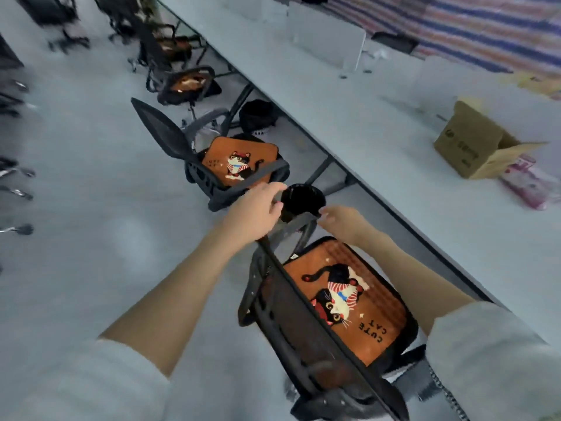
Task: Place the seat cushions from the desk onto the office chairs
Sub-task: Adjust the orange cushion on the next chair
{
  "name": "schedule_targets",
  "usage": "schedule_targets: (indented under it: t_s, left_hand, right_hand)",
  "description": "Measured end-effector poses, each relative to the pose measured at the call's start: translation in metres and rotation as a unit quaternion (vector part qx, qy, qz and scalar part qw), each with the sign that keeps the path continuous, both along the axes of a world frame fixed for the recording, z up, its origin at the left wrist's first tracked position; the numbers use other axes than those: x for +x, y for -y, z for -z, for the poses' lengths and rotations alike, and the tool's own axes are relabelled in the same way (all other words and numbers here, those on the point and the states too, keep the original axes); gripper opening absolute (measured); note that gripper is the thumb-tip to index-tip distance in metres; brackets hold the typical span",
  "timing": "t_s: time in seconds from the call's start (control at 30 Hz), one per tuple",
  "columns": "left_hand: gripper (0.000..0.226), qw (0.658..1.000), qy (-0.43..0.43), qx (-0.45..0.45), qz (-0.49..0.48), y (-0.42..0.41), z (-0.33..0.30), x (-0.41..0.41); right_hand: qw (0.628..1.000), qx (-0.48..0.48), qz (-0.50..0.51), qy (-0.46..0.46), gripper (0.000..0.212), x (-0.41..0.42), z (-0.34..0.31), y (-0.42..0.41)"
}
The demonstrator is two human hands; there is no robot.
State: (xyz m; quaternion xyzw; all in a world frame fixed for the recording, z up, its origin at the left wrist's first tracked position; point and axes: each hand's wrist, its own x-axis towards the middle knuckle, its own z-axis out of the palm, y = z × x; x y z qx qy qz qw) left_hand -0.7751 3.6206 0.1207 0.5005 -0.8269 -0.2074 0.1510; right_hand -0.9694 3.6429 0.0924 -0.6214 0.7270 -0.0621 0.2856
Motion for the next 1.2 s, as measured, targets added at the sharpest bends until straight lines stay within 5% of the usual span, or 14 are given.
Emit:
schedule_targets:
  t_s: [0.13,0.43,1.2]
  left_hand:
    - [0.039,0.999,0.003,-0.04,-0.03,0.012,-0.033,0.098]
    - [0.036,0.999,-0.02,-0.027,-0.042,0.082,-0.035,0.169]
    - [0.036,0.994,0.035,0.108,-0.009,0.497,0.044,0.209]
  right_hand:
    - [0.999,-0.037,-0.035,0.005,0.039,0.075,-0.045,0.018]
    - [0.997,-0.06,-0.038,0.026,0.036,0.142,-0.063,0.078]
    - [0.985,0.03,0.123,0.114,0.042,0.176,0.012,0.45]
